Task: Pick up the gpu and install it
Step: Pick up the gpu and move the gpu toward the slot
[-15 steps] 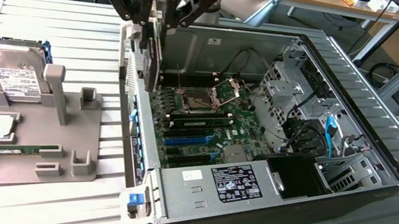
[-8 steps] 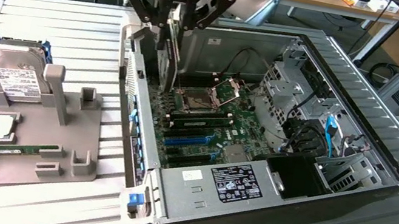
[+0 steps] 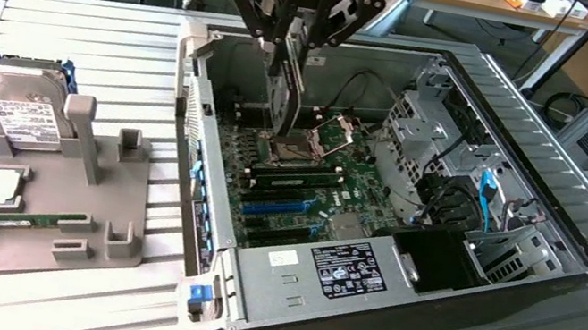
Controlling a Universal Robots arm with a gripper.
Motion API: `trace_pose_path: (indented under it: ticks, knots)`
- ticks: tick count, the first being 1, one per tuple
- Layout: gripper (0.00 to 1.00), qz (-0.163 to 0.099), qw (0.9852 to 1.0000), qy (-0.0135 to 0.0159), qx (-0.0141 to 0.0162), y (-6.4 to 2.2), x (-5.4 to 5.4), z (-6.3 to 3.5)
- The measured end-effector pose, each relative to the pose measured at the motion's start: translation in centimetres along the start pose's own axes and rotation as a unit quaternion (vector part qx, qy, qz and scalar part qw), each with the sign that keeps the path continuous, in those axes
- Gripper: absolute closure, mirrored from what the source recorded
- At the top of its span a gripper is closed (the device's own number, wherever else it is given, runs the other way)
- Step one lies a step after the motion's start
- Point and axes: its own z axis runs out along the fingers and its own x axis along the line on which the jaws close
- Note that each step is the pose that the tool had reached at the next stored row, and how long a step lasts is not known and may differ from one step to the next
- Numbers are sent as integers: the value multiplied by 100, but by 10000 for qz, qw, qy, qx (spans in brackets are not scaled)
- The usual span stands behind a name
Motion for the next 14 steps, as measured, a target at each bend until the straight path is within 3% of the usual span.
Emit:
trace_pose_path:
  ticks: [14]
  knots:
    - [73,-6,10000,0,0,33,-614,16]
